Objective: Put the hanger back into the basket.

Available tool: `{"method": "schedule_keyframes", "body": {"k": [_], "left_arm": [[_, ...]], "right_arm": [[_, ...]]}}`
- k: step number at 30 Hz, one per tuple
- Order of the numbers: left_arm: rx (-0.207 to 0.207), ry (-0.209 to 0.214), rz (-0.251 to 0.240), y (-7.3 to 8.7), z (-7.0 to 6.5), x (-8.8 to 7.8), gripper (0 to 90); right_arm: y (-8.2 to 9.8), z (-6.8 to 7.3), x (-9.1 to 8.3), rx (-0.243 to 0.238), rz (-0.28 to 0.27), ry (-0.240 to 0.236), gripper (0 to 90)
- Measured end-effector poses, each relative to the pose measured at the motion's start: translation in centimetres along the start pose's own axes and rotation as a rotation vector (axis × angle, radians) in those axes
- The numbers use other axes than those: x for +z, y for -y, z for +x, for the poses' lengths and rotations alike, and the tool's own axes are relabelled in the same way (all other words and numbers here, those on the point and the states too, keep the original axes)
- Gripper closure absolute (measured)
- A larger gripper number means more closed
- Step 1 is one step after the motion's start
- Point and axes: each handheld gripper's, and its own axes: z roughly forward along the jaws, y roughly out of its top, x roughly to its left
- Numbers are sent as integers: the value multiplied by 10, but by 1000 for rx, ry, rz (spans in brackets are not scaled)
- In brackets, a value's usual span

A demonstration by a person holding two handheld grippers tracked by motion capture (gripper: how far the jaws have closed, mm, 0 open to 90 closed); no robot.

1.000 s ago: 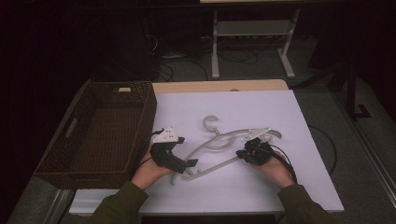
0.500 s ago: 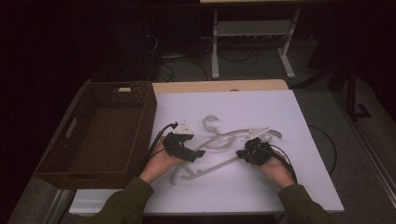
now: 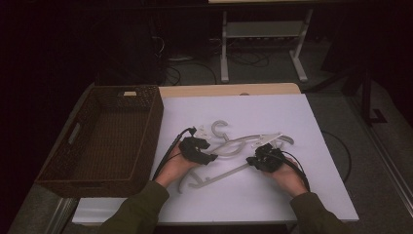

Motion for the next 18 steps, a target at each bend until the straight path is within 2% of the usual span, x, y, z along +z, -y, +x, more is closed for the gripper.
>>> {"method": "schedule_keyframes", "body": {"k": [2, 4, 9, 13, 18], "left_arm": [[6, -7, 10, 0, -1, 2, 498], [18, -31, 10, 0, -3, 4, 573], [21, -20, 22, -1, -5, 6, 633], [22, -17, 23, -1, -4, 5, 716], [7, -2, 31, -1, -4, 5, 779]], "right_arm": [[0, 0, 0, 0, -2, -1, 896], [0, 0, 0, 1, -2, -2, 895], [0, 0, 0, -1, 0, 1, 896], [0, 0, 0, -1, 1, 1, 896], [0, 0, -1, 0, -4, 4, 896]]}}
